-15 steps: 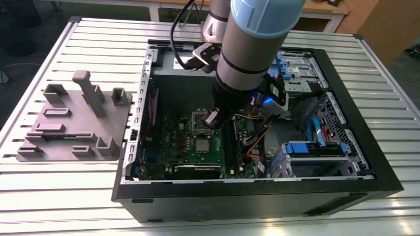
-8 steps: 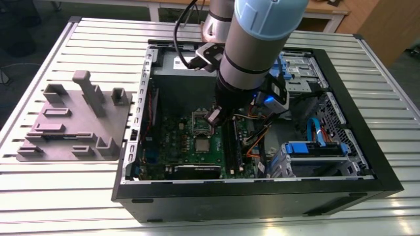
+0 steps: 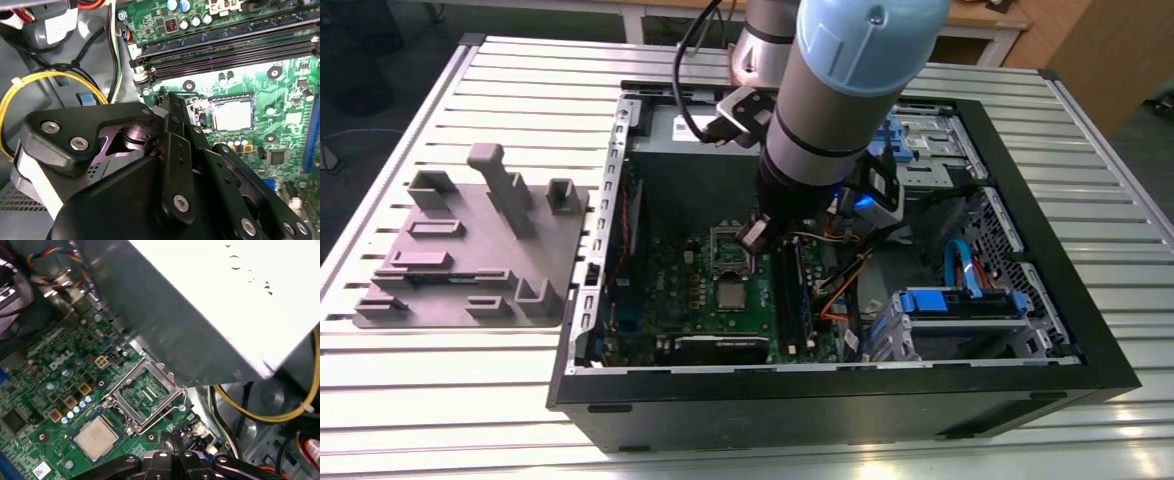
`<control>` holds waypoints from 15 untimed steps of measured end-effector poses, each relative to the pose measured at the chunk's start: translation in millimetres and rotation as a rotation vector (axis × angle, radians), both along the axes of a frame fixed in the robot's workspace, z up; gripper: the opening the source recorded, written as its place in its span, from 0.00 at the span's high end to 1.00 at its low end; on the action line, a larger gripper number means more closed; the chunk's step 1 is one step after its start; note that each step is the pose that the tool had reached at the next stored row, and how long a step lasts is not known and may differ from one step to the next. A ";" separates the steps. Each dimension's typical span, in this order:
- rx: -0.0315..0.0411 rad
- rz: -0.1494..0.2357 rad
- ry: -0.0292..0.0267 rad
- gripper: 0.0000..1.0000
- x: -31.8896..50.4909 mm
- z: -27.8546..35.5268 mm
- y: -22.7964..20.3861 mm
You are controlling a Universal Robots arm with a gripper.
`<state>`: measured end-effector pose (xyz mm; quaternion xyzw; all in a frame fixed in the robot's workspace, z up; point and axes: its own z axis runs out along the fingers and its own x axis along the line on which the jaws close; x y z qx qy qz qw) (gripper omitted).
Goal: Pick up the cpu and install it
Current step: 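Close the cpu cover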
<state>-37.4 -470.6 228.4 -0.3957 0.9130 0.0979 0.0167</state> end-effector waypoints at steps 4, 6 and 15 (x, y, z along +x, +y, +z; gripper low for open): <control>0.0007 0.037 0.0001 0.90 0.1 -2.1 1.2; 0.0015 0.037 0.0000 0.90 0.2 -3.9 4.7; 0.0021 0.037 0.0000 0.90 3.0 -12.5 29.3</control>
